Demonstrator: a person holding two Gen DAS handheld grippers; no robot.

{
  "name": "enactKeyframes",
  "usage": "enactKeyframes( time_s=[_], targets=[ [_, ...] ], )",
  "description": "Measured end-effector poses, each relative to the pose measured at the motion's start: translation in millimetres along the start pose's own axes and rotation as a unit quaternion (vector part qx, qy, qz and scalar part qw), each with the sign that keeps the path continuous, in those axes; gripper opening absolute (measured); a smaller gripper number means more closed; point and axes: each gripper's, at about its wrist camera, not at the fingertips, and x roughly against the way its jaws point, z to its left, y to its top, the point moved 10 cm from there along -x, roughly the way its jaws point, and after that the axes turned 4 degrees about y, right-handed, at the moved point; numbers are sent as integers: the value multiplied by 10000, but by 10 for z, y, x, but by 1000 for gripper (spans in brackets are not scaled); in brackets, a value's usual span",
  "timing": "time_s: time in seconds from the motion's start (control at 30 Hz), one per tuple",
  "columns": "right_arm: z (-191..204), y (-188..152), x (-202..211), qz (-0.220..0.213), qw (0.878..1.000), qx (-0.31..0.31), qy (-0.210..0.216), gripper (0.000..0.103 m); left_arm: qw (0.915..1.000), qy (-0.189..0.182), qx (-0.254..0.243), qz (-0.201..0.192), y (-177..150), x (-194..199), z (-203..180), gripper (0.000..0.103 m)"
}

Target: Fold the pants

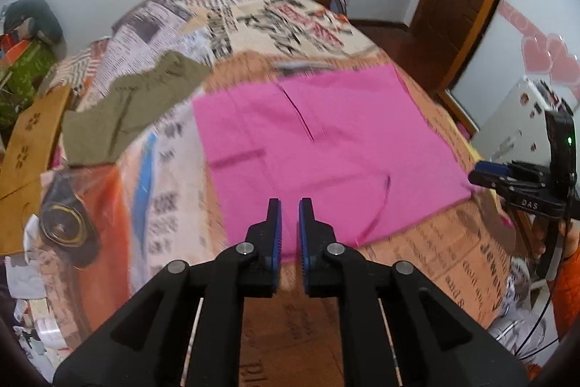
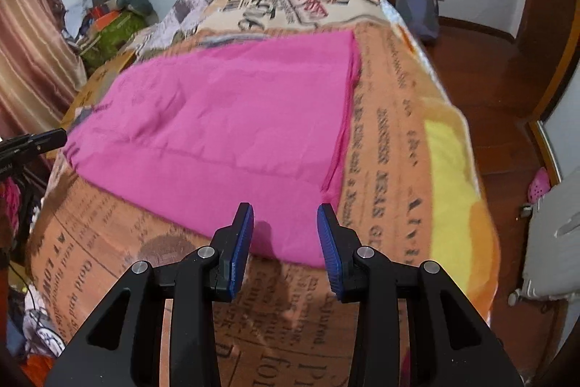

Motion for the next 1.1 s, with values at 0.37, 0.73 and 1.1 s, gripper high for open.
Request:
enactKeyframes(
  time_s=[0.37,0.73,1.1],
  targets=[
    [-198,717,-19,-555,9983,-18,-154,34,9989,393,208,-120,663,-309,433,10],
    [-571,1151,-560,-409,9982,-44,-437,38,9970,499,493,315,843,-1024,802,43],
    [-791,1437,-1183,-177,9991,-60,-378,38,9973,332,493,433,819,-1338,790,44]
  ],
)
